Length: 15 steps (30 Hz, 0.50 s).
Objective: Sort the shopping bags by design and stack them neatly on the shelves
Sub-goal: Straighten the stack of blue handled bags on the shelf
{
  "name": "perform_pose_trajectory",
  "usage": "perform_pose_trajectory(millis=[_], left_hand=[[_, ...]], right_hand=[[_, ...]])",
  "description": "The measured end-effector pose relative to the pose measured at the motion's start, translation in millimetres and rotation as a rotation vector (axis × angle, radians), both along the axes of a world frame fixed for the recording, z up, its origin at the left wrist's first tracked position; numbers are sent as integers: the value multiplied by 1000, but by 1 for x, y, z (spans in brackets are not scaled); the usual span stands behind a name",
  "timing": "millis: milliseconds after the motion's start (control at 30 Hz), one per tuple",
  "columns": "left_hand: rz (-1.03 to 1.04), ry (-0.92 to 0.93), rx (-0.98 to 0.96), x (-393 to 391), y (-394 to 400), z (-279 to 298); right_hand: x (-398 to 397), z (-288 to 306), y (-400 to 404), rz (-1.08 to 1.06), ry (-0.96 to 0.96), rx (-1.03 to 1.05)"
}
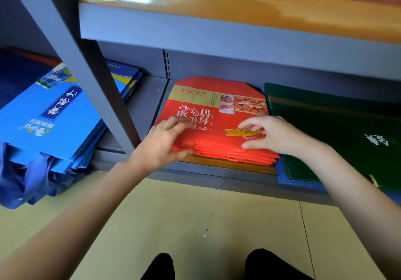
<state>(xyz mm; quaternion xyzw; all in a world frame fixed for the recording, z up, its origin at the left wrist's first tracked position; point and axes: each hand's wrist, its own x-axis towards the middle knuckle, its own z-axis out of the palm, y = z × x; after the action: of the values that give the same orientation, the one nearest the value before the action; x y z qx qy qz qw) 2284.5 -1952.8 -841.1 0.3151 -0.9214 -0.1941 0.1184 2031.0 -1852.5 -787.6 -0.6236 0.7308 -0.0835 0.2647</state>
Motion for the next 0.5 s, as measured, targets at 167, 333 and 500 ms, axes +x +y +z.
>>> perform_pose_trajectory(millis=[167,333,500], left_hand=[[74,211,-209,63,31,-8],[234,154,-344,125,38,3],[390,-97,-275,192,26,28]], right_hand=[[71,4,-19,90,-474,-64],[149,-5,-30,353,-643,-62],[219,-9,-48,742,-414,-155]])
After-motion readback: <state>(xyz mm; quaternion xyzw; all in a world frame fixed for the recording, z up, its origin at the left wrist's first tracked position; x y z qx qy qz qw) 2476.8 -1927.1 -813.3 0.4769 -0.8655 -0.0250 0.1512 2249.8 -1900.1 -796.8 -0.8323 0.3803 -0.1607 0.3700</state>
